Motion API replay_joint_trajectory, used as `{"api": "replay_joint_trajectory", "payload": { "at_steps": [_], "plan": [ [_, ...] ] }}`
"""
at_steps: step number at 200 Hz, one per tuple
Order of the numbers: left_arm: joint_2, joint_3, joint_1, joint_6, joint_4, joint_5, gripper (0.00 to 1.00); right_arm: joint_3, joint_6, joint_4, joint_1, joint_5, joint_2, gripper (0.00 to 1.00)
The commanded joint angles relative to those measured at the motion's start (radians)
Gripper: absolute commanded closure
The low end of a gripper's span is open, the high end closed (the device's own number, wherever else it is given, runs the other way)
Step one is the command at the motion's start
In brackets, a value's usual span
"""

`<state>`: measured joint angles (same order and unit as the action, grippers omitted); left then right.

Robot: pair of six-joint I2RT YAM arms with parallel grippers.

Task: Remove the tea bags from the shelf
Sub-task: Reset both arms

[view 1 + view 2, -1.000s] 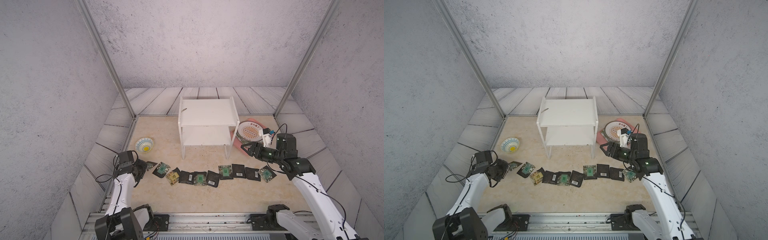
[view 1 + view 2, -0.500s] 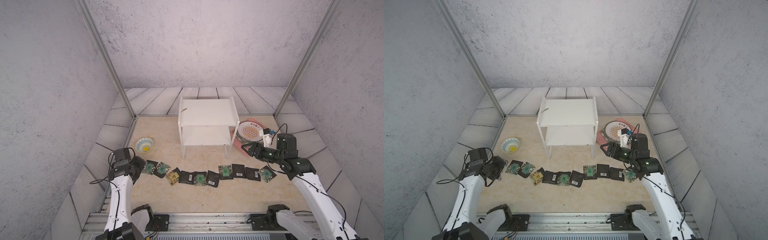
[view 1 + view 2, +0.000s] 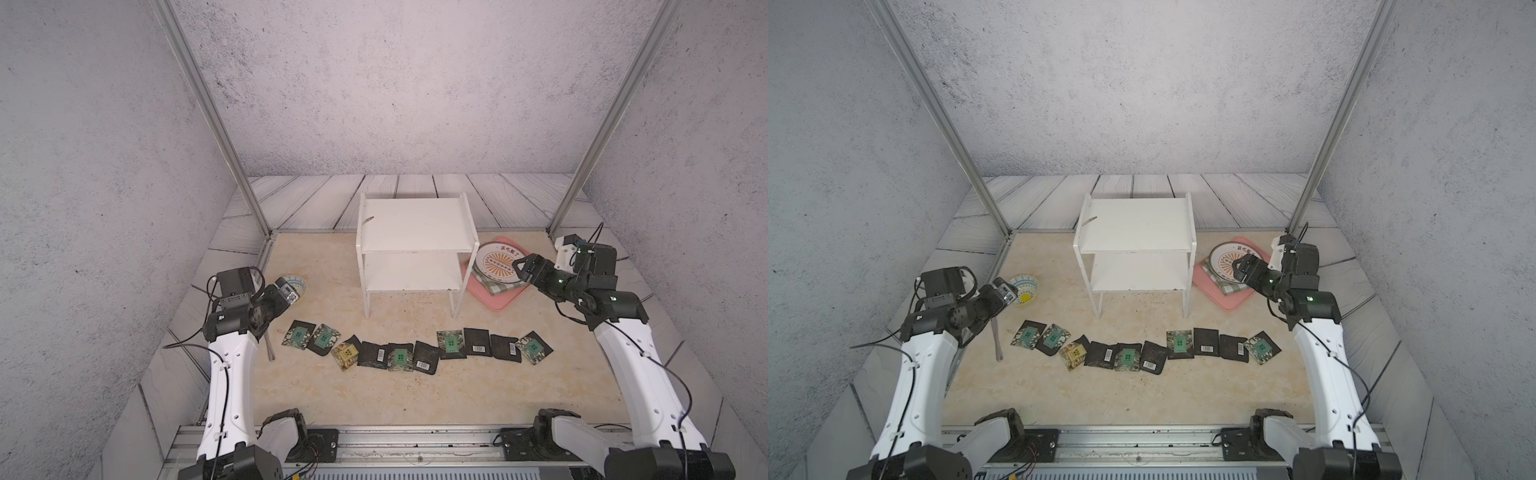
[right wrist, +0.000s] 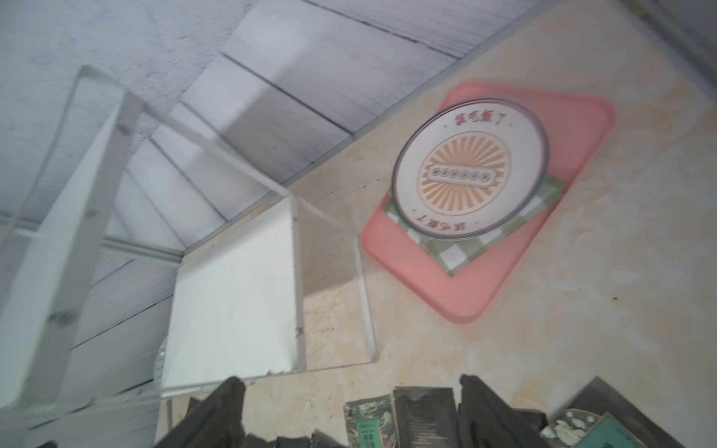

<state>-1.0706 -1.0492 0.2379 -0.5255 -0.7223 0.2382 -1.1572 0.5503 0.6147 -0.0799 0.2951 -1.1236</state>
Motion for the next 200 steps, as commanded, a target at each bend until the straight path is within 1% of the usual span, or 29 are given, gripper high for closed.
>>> {"api": "replay_joint_trajectory", "payload": {
  "at_steps": [1, 18, 26, 36, 44, 55, 58, 60, 72, 83, 98, 121, 142, 155, 160, 164, 170, 175, 179, 192, 195, 200],
  "plan": [
    [-0.055, -0.078, -0.071, 0.108, 0.023, -0.142, 0.02, -0.003, -0.014, -0.003, -0.031, -0.197, -0.056, 0.08],
    [-0.097, -0.092, -0.118, 0.143, 0.086, -0.232, 0.02, 0.014, -0.05, -0.046, -0.035, -0.342, -0.095, 0.08],
    [-0.104, -0.067, -0.127, 0.161, 0.148, -0.252, 0.02, 0.027, -0.085, -0.059, -0.035, -0.404, -0.108, 0.08],
    [-0.099, -0.009, -0.132, 0.194, 0.254, -0.26, 0.02, 0.067, -0.089, -0.102, -0.035, -0.502, -0.111, 0.08],
    [-0.092, 0.053, -0.136, 0.236, 0.358, -0.243, 0.02, 0.125, -0.104, -0.177, -0.035, -0.558, -0.096, 0.08],
    [-0.098, 0.124, -0.141, 0.292, 0.463, -0.238, 0.02, 0.229, -0.164, -0.336, -0.034, -0.592, -0.067, 0.08],
    [-0.106, 0.137, -0.143, 0.307, 0.483, -0.237, 0.02, 0.26, -0.178, -0.38, -0.034, -0.603, -0.062, 0.02],
    [-0.11, 0.148, -0.144, 0.315, 0.495, -0.238, 0.02, 0.28, -0.185, -0.406, -0.033, -0.61, -0.06, 0.01],
    [-0.15, 0.19, -0.144, 0.346, 0.558, -0.257, 0.02, 0.359, -0.212, -0.525, -0.032, -0.661, -0.065, 0.01],
    [-0.188, 0.233, -0.144, 0.358, 0.629, -0.28, 0.02, 0.387, -0.228, -0.561, -0.032, -0.67, -0.097, 0.01],
    [-0.237, 0.288, -0.146, 0.383, 0.734, -0.275, 0.02, 0.425, -0.236, -0.612, -0.027, -0.665, -0.148, 0.01],
    [-0.302, 0.363, -0.149, 0.381, 0.916, -0.26, 0.02, 0.562, -0.292, -0.859, 0.01, -0.693, -0.179, 0.01],
    [-0.342, 0.424, -0.159, 0.411, 1.073, -0.269, 0.02, 0.657, -0.322, -1.077, 0.04, -0.645, -0.225, 0.01],
    [-0.371, 0.48, -0.171, 0.431, 1.208, -0.268, 0.02, 0.723, -0.363, -1.258, 0.079, -0.631, -0.277, 0.01],
    [-0.386, 0.496, -0.173, 0.445, 1.255, -0.259, 0.02, 0.737, -0.387, -1.315, 0.097, -0.645, -0.307, 0.01],
    [-0.397, 0.506, -0.178, 0.452, 1.283, -0.251, 0.02, 0.742, -0.408, -1.358, 0.108, -0.632, -0.328, 0.01],
    [-0.414, 0.515, -0.181, 0.463, 1.316, -0.237, 0.02, 0.735, -0.446, -1.369, 0.12, -0.591, -0.353, 0.01],
    [-0.433, 0.52, -0.182, 0.471, 1.344, -0.223, 0.02, 0.723, -0.464, -1.339, 0.136, -0.577, -0.364, 0.01],
    [-0.445, 0.522, -0.185, 0.482, 1.364, -0.215, 0.02, 0.721, -0.48, -1.359, 0.148, -0.578, -0.381, 0.01],
    [-0.443, 0.532, -0.195, 0.503, 1.357, -0.197, 0.02, 0.761, -0.499, -1.548, 0.158, -0.607, -0.456, 0.01],
    [-0.451, 0.548, -0.198, 0.506, 1.381, -0.196, 0.02, 0.762, -0.495, -1.549, 0.158, -0.62, -0.458, 0.01],
    [-0.474, 0.579, -0.199, 0.51, 1.474, -0.192, 0.02, 0.752, -0.483, -1.499, 0.157, -0.632, -0.448, 0.01]
  ]
}}
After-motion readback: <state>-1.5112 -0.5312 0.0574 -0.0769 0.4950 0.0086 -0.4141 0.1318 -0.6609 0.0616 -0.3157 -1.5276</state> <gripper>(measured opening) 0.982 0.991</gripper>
